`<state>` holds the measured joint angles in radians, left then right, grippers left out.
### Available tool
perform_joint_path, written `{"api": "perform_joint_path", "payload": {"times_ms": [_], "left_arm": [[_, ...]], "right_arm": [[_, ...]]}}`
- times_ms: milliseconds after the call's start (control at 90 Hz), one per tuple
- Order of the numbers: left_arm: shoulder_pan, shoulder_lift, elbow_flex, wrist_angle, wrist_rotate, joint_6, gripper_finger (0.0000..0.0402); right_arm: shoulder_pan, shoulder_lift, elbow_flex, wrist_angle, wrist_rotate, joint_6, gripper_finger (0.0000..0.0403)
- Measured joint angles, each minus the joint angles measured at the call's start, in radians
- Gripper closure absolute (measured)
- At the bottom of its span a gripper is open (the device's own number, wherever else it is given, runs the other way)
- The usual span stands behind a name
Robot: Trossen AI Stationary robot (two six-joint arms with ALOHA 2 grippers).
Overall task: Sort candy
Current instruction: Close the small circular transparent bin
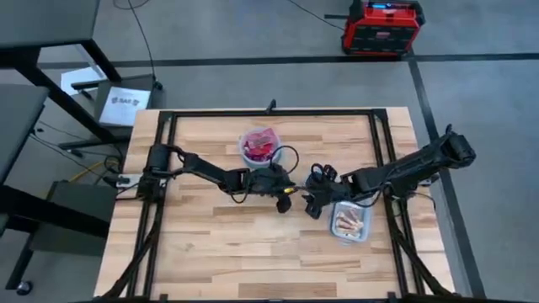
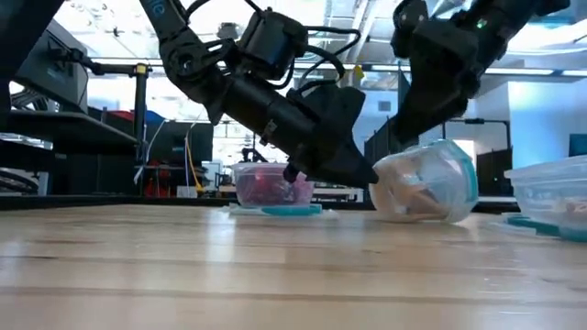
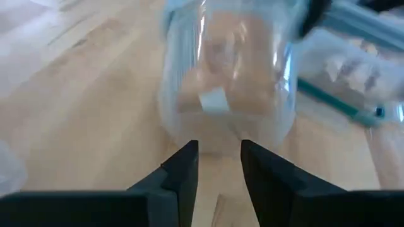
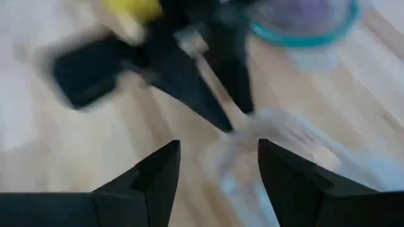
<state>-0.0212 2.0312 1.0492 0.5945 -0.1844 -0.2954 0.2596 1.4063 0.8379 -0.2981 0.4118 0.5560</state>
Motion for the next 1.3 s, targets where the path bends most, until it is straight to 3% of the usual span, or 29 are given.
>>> {"api": "perform_joint_path", "payload": {"times_ms": [256, 456, 633, 756, 989, 1144, 1300], "left_arm": [[-0.003, 0.000, 0.000, -0.052, 0.020, 0.018, 0.0295], [-0.005, 0.000, 0.000, -0.054, 0.023, 0.054, 0.0295], [-0.005, 0.000, 0.000, -0.054, 0.023, 0.085, 0.0295], [-0.004, 0.000, 0.000, -0.054, 0.022, 0.128, 0.0295], [0.000, 0.001, -0.001, -0.060, 0.018, 0.150, 0.0295], [0.000, 0.002, -0.002, -0.039, 0.020, 0.170, 0.0295], [-0.001, 0.003, -0.002, -0.040, 0.033, 0.167, 0.0295]], "right_arm": [[0.004, 0.025, 0.033, -0.048, 0.007, 0.049, 0.0207], [0.060, -0.048, 0.167, -0.480, 0.101, 0.304, 0.0207], [0.075, -0.052, 0.120, -0.751, 0.112, 0.562, 0.0207], [0.061, -0.050, 0.044, -0.619, 0.112, 0.555, 0.0207], [0.043, -0.043, -0.024, -0.187, 0.093, 0.317, 0.0207], [-0.001, -0.045, -0.023, -0.060, 0.117, 0.193, 0.0207], [-0.066, -0.046, -0.022, -0.049, 0.110, 0.143, 0.0207]]}}
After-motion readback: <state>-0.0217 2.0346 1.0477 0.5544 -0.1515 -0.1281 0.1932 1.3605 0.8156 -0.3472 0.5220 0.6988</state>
